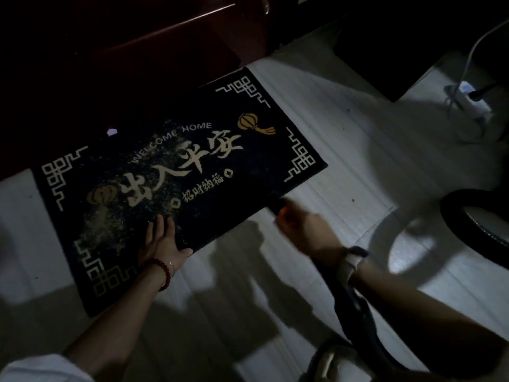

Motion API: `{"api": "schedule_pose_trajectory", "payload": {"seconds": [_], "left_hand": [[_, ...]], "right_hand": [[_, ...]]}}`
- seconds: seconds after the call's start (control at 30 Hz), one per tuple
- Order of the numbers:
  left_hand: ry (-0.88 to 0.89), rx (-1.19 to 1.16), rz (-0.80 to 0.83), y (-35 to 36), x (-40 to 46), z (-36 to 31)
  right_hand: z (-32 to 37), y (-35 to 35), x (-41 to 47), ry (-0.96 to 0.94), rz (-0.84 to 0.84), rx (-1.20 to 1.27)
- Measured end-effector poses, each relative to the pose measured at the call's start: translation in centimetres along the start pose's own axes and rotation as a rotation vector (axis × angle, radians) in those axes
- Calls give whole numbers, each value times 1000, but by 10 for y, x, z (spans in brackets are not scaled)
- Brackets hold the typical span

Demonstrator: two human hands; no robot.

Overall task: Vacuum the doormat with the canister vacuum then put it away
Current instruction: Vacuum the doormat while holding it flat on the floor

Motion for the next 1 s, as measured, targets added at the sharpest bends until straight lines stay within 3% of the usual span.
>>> {"api": "schedule_pose_trajectory", "payload": {"seconds": [0.07,0.13,0.37,0.53,0.67,0.83,0.9,1.0], "left_hand": [[-2,4,-3,-1,-1,0],[4,3,3,0,-1,0],[6,-12,17,2,-1,0],[-4,3,14,2,-1,1],[-6,12,14,1,-4,0],[-12,-56,-50,-2,-10,2],[-6,-70,-105,-1,-17,8],[17,-91,-122,8,-27,25]], "right_hand": [[13,20,-12,-7,122,-105],[0,3,-8,39,111,-108],[-79,-85,17,265,-195,70],[-98,-105,28,328,-358,80],[-43,-58,21,152,-232,-32],[47,53,-19,-105,162,-143],[51,55,-19,-98,174,-133],[37,25,-1,-55,63,-73]]}}
Point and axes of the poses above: each hand's wrist, its own x-axis towards the middle knuckle, its own y-axis out of the palm, z = x × y, the point moved 10 cm from there along x, towards the middle knuckle, and after that the axes turned 4 degrees about x, right-handed, at the moved point
